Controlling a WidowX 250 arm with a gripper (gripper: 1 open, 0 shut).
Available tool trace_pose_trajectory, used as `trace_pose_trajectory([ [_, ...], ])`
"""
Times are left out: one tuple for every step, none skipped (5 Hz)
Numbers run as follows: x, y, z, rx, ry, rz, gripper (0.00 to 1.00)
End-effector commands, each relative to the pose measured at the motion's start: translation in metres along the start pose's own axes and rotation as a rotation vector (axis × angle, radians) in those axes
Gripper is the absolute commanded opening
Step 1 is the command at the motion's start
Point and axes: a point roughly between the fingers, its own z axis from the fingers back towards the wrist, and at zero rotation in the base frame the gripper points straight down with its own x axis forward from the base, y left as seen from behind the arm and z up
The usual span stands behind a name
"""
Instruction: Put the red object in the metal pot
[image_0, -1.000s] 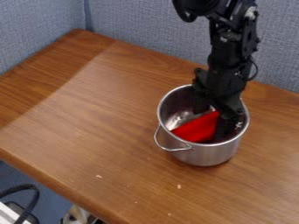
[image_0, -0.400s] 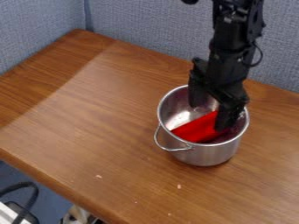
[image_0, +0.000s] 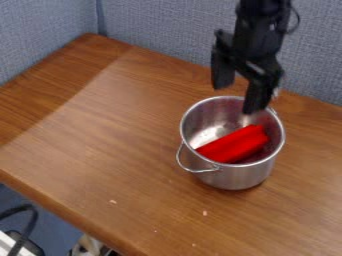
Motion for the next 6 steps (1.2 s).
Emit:
trace_pose_trajectory([
  [-0.001, 0.019, 0.021, 0.027, -0.053, -0.050, 1.00],
  [0.002, 0.011, 0.023, 0.028, -0.065, -0.094, 1.00],
  [0.008, 0.005, 0.023, 0.033, -0.079, -0.115, 1.00],
  [0.000, -0.003, 0.028, 0.034, -0.090, -0.102, 1.00],
  [-0.009, -0.010, 0.035, 0.037, -0.104, -0.081, 1.00],
  [-0.013, -0.012, 0.036, 0.032, -0.119, -0.055, 1.00],
])
